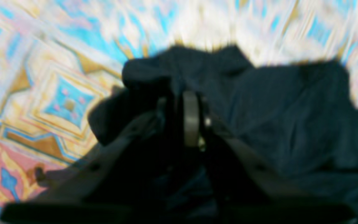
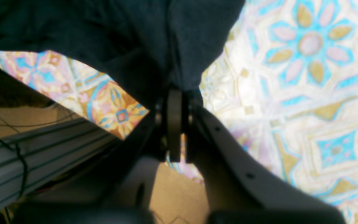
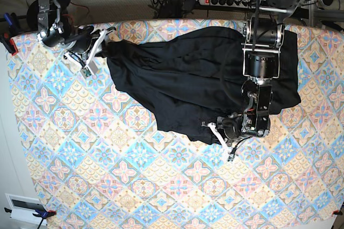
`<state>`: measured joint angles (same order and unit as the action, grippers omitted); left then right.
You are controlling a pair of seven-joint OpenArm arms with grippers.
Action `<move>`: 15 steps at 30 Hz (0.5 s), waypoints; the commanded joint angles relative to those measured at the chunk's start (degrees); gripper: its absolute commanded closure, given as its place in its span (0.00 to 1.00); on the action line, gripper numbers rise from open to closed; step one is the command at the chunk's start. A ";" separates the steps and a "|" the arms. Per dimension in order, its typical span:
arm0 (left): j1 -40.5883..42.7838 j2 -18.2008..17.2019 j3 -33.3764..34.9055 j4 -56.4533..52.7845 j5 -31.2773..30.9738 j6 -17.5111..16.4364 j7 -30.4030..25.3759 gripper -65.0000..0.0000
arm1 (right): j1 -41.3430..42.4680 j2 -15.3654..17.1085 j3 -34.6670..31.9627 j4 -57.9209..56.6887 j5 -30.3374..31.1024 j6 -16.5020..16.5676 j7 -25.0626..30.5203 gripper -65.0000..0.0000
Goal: Layout the t-shirt on the table in an organized manner, then fold the t-shirt properly
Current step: 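Pull the grasped hem with the left gripper away from the right gripper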
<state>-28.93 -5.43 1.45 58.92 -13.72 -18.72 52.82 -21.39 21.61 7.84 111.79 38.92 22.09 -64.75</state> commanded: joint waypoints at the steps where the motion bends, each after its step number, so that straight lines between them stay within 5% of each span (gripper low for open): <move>1: -1.80 -1.29 -0.35 1.08 -0.04 -0.05 -1.26 0.82 | 0.16 0.86 0.38 0.96 0.42 0.02 0.71 1.00; 11: -1.36 -4.02 -0.44 1.26 -0.75 -0.05 -1.26 0.76 | 0.68 0.86 1.18 0.96 0.25 -0.06 1.67 0.85; 15: -1.27 -3.93 -0.44 1.26 -0.66 -0.05 -1.26 0.84 | 5.17 0.86 4.25 0.96 0.25 -0.06 2.20 0.82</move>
<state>-28.49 -9.19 1.19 59.02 -13.85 -18.68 52.40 -16.58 21.67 11.75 111.70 37.95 21.76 -64.07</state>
